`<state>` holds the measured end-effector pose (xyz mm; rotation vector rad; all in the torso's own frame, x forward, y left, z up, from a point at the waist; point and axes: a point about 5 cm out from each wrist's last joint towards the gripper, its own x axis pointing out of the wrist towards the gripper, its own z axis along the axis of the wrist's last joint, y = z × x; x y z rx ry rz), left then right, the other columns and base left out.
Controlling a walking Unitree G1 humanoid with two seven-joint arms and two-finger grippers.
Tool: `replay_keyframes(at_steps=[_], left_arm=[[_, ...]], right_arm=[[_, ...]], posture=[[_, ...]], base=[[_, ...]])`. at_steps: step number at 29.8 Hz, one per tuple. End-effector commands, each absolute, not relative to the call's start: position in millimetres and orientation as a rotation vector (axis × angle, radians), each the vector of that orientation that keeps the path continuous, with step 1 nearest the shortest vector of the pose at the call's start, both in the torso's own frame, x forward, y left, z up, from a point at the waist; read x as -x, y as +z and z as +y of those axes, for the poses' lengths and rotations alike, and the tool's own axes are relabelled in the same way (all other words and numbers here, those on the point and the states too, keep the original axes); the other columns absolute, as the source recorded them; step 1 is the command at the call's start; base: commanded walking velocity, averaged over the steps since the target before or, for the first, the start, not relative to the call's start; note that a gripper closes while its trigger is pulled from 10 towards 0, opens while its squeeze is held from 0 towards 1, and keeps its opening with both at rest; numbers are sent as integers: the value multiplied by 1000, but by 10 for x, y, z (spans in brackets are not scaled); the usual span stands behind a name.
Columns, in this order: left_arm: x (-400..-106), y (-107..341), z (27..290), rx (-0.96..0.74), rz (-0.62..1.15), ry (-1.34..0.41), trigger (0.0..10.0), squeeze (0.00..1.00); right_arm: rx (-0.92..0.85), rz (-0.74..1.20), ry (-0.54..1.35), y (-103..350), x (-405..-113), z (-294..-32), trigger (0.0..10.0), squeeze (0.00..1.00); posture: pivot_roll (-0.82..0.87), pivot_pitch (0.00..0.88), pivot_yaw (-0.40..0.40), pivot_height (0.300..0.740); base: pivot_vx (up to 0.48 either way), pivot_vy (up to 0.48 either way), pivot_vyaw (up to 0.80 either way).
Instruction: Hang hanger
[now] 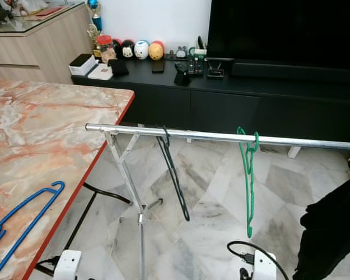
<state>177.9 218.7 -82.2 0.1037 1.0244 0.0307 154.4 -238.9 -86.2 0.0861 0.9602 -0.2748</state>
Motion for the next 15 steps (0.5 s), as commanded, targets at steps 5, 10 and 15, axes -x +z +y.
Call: replay_keyframes(at_steps=[5,10,15], left_arm=[[-1765,-819,2228,-100,1031,36,10000,0],[-1763,-815,2252,-101,1034,34,10000,0],[-1773,-803,2279,-99,1030,37,10000,0]], right_arm=[[-86,968,-273,-868,-1542,-2375,10000,0],[-85,955,-274,-849,-1577,-2391,10000,0],[-82,958,-273,-850,-1574,-2394,10000,0]], posture=[[30,0,42,740],[21,0,44,740],[22,0,44,740]], base=[[0,0,0],[0,0,0],[0,0,0]])
